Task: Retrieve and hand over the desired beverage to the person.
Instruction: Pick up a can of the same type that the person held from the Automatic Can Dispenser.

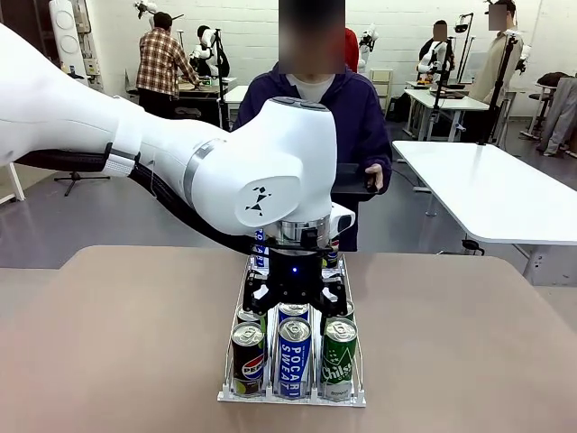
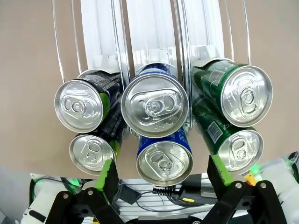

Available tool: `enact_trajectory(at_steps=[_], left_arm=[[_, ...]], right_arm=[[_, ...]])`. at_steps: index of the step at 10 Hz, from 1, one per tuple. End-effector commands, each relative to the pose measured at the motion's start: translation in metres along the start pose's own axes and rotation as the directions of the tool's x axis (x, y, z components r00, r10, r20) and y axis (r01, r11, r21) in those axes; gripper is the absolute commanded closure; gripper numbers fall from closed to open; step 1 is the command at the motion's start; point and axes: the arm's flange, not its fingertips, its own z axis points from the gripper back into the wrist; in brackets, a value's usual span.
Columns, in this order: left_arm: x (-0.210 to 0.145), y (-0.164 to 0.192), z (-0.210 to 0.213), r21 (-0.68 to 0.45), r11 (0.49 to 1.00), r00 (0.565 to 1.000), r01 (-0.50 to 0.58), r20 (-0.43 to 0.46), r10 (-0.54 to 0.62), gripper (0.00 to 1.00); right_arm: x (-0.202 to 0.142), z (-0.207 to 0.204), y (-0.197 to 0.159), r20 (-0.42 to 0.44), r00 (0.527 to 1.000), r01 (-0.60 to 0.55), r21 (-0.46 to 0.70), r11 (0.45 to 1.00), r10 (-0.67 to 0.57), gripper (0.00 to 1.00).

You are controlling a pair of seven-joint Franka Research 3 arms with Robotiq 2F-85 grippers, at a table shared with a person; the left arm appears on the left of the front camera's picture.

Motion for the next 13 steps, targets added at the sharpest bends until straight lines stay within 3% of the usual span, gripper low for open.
enact_trajectory(at_steps=[1,10,13], left_arm=[[-0.0004,0.0020,-0.0047,0.002,1.000,1.000,0.015,0.013,-0.015,0.00],[0.0046,0.0069,-0.0120,0.000,1.000,1.000,0.004,-0.016,-0.004,0.00],[0.0038,0.0084,-0.0091,-0.017,1.000,1.000,0.015,0.002,-0.015,0.91]], right_arm=[[-0.0011,-0.0014,-0.0004,0.007,1.000,-0.009,0.029,1.000,0.008,0.00],[-0.0011,-0.0014,-0.0004,0.007,1.000,-0.009,0.029,1.000,0.008,0.00],[-0.0011,-0.0014,-0.0004,0.007,1.000,-0.009,0.029,1.000,0.008,0.00]])
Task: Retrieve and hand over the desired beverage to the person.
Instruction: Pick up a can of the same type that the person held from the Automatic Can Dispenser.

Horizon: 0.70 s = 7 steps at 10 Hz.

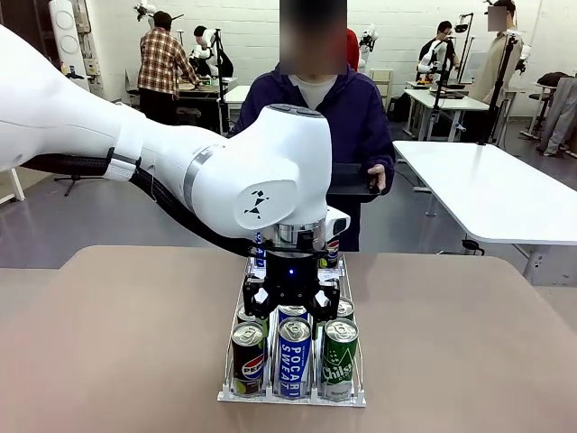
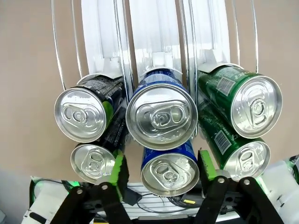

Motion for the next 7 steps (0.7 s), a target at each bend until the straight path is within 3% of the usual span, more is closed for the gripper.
enact_trajectory(at_steps=[1,3,4,5,7], left_arm=[[-0.0037,0.0051,0.0000,-0.015,1.000,1.000,0.019,0.012,-0.019,1.00],[-0.0043,0.0062,0.0002,-0.012,1.000,1.000,0.022,0.012,-0.022,1.00],[-0.0044,0.0062,-0.0002,-0.011,1.000,1.000,0.023,0.009,-0.022,0.95],[-0.0038,0.0066,-0.0004,-0.012,1.000,1.000,0.022,0.006,-0.021,1.00],[-0.0038,0.0067,0.0041,-0.012,1.000,1.000,0.026,0.002,-0.025,1.00]], right_arm=[[-0.0011,-0.0014,-0.0004,0.007,1.000,-0.008,0.029,1.000,0.008,0.00],[-0.0011,-0.0014,-0.0004,0.007,1.000,-0.008,0.029,1.000,0.008,0.00],[-0.0011,-0.0014,-0.0004,0.007,1.000,-0.008,0.029,1.000,0.008,0.00],[-0.0011,-0.0014,-0.0004,0.007,1.000,-0.008,0.029,1.000,0.008,0.00],[-0.0011,-0.0014,-0.0004,0.007,1.000,-0.008,0.029,1.000,0.008,0.00]])
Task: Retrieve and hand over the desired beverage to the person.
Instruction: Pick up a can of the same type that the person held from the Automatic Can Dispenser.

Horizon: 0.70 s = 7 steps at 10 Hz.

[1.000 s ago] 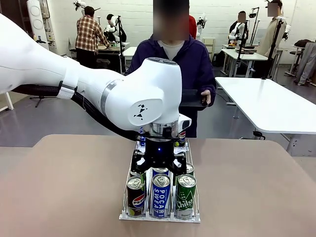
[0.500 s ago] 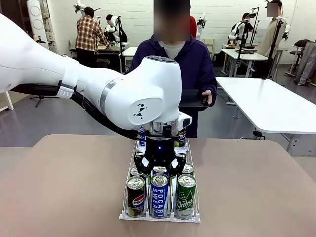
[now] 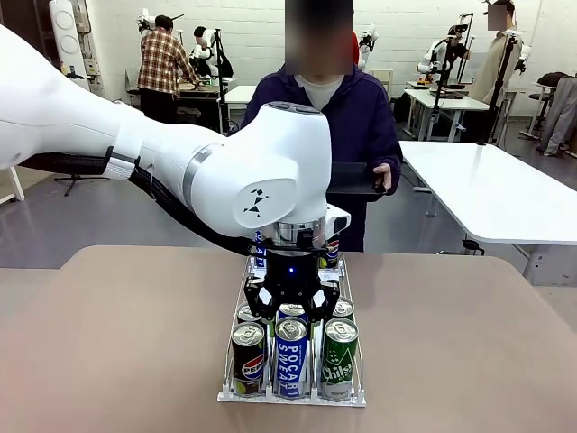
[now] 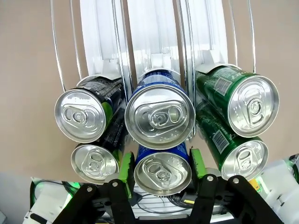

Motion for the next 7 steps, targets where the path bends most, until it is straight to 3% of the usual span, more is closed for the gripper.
enact_trajectory(at_steps=[1,2,7], left_arm=[[-0.006,0.005,0.015,-0.008,0.999,0.999,0.041,-0.013,-0.041,1.00],[-0.008,0.002,0.037,0.020,0.999,0.996,0.048,-0.077,-0.047,1.00],[-0.001,0.001,0.197,0.053,0.996,0.998,0.066,0.013,-0.067,1.00]], right_arm=[[-0.001,-0.001,0.000,0.007,1.000,-0.008,0.029,1.000,0.008,0.00],[-0.001,-0.001,0.000,0.007,1.000,-0.008,0.029,1.000,0.008,0.00],[-0.001,-0.001,0.000,0.007,1.000,-0.008,0.029,1.000,0.008,0.00]])
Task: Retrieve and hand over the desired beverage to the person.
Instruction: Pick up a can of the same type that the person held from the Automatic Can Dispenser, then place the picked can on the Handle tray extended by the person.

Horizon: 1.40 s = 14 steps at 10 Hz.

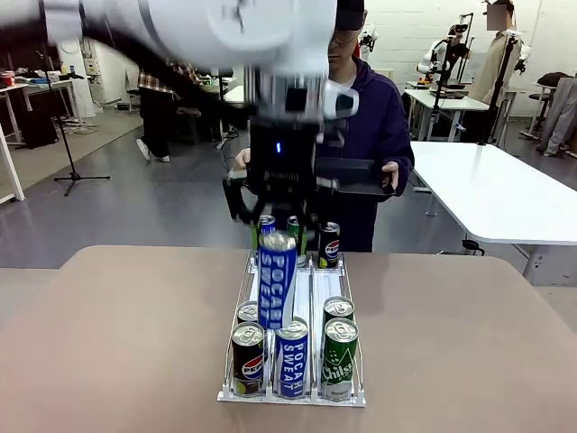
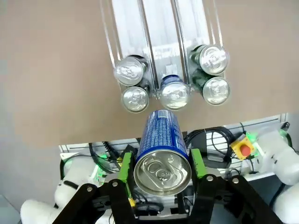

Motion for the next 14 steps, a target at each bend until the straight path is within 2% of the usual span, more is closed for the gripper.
enact_trajectory(at_steps=[1,2,5,7,8,14], left_arm=[[0.019,-0.013,0.042,0.012,1.000,0.999,-0.006,0.054,0.006,1.00],[0.024,-0.013,0.062,0.001,1.000,0.996,-0.018,0.090,0.018,1.00],[0.046,-0.005,0.094,-0.035,0.997,0.990,-0.068,0.117,0.072,1.00],[0.055,0.002,0.096,-0.054,0.993,0.985,-0.107,0.134,0.113,1.00],[0.047,0.004,0.087,-0.055,0.997,0.992,-0.056,0.112,0.062,1.00],[0.047,0.004,0.087,-0.055,0.997,0.992,-0.056,0.112,0.062,1.00]], right_arm=[[-0.001,-0.001,0.000,0.007,1.000,-0.008,0.029,1.000,0.008,0.00],[-0.001,-0.001,0.000,0.007,1.000,-0.008,0.029,1.000,0.008,0.00],[-0.001,-0.001,0.000,0.007,1.000,-0.008,0.029,1.000,0.008,0.00],[-0.001,-0.001,0.000,0.007,1.000,-0.008,0.029,1.000,0.008,0.00],[-0.001,-0.001,0.000,0.007,1.000,-0.008,0.029,1.000,0.008,0.00],[-0.001,-0.001,0.000,0.007,1.000,-0.008,0.029,1.000,0.008,0.00]])
